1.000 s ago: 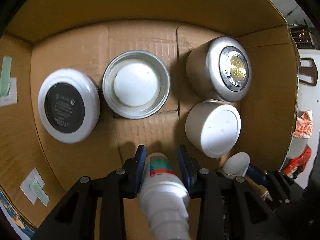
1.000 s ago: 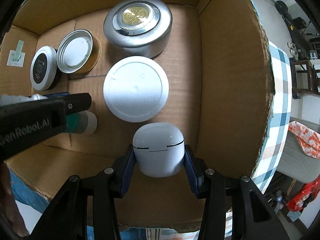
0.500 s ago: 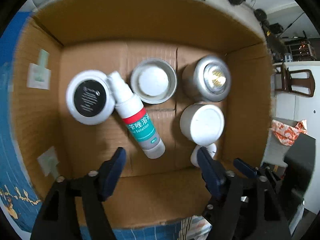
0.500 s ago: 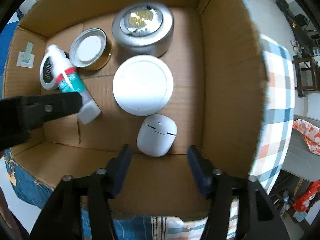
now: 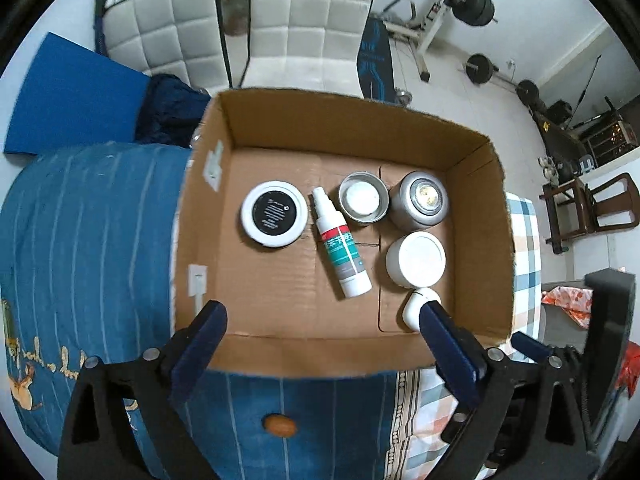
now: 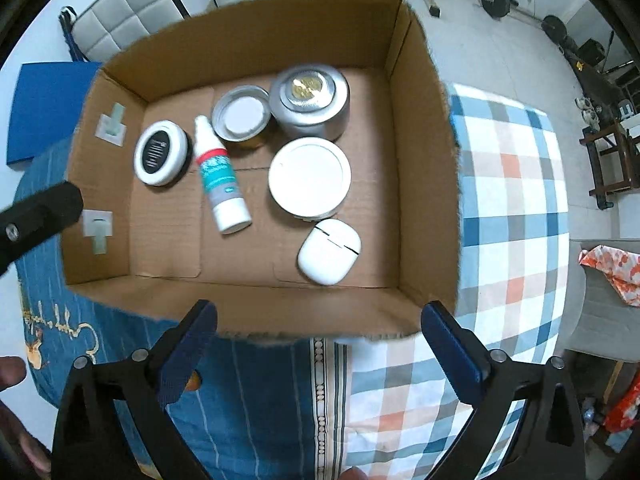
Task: Organize rigid objects
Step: 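Lift both grippers out of the box toward the bed, then grasp the walnut with the left gripper while the right grasps the white cylinder, then carry the walnut and white cylinder into the box and open both grippers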
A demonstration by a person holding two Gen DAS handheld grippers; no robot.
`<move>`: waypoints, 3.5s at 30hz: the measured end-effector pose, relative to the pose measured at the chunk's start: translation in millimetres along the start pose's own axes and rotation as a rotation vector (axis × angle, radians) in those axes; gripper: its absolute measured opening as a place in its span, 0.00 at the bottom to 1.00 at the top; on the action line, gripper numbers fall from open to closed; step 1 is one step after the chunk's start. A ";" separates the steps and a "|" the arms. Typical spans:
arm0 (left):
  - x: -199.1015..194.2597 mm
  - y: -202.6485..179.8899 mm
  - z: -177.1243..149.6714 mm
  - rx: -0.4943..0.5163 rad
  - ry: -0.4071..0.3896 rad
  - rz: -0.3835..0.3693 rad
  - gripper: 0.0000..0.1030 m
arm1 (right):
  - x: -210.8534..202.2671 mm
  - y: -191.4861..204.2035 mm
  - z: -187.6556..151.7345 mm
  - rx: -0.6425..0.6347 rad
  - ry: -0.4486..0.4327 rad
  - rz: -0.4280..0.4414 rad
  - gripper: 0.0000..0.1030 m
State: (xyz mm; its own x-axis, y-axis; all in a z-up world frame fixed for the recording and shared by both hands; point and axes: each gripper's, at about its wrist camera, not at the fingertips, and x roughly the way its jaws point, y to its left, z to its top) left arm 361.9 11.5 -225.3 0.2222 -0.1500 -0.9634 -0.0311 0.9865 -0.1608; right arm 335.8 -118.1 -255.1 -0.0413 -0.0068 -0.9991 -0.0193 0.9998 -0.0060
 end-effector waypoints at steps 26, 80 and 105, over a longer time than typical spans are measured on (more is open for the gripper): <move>-89.3 -4.1 -79.5 0.010 -0.229 0.110 0.96 | -129.3 1.0 -73.5 -0.045 -0.304 0.042 1.00; 94.9 -60.2 -189.7 0.053 0.169 0.106 0.36 | 102.5 -22.9 -176.0 0.018 0.057 0.041 0.33; -35.0 -87.7 -211.7 0.074 0.073 -0.017 0.36 | 20.7 -6.0 -194.8 -0.005 -0.022 0.141 0.33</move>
State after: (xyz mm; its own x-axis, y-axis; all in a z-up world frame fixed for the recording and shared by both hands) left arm 150.5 -83.6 -222.9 0.1506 -0.1682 -0.9742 0.0443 0.9856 -0.1633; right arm 140.5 -128.0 -267.6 -0.0219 0.1347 -0.9906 -0.0197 0.9906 0.1351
